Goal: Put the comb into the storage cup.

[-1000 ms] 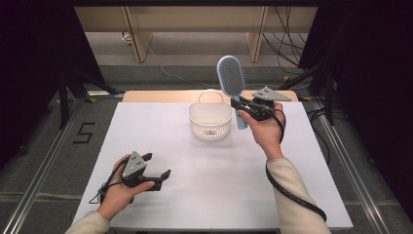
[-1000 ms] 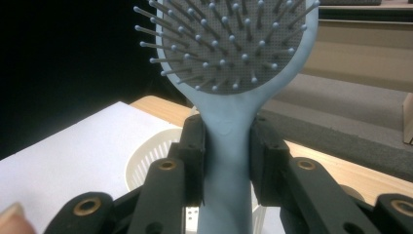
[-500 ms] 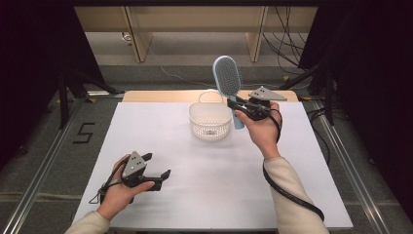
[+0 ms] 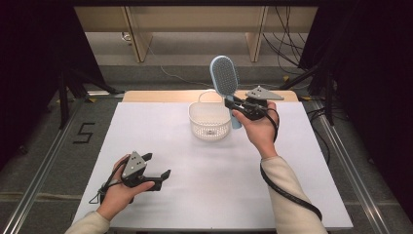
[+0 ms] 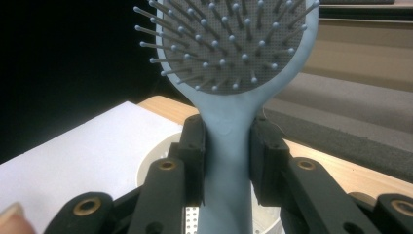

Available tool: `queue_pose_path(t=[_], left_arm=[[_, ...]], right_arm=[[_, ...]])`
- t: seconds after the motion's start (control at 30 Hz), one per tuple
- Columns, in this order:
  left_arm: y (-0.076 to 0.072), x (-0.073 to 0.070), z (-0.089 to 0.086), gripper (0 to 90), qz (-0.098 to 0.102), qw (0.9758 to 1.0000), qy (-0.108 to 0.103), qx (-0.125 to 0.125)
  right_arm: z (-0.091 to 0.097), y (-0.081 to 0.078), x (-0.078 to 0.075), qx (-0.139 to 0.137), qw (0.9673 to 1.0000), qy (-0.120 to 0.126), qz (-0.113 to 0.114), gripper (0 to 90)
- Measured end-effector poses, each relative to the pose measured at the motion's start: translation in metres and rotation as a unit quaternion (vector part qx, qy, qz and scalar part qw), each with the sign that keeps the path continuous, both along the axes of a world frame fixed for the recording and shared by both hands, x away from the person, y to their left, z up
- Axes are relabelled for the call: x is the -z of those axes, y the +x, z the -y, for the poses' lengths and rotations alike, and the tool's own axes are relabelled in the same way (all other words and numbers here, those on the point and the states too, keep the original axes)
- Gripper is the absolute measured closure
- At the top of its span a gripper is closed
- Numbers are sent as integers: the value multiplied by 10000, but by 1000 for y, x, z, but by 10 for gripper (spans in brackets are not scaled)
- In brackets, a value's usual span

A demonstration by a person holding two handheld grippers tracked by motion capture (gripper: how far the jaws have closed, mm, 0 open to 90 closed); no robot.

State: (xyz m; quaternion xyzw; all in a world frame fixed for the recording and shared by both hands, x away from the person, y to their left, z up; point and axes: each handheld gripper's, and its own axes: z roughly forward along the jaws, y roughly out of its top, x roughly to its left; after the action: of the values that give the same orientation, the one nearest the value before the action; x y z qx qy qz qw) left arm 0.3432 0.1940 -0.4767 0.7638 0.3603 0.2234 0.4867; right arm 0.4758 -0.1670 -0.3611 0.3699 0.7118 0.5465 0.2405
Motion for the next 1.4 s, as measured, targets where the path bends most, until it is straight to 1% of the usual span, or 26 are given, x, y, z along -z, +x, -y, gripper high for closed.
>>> queue_pose_path(t=[0.7,1.4], left_arm=[[0,0,0,94,14,10000,-1,-12],[0,0,0,94,12,10000,12,-13]], right_arm=[[-6,3,0,-34,10000,4,-5,709],[-13,7,-1,-60,10000,75,-15,709]])
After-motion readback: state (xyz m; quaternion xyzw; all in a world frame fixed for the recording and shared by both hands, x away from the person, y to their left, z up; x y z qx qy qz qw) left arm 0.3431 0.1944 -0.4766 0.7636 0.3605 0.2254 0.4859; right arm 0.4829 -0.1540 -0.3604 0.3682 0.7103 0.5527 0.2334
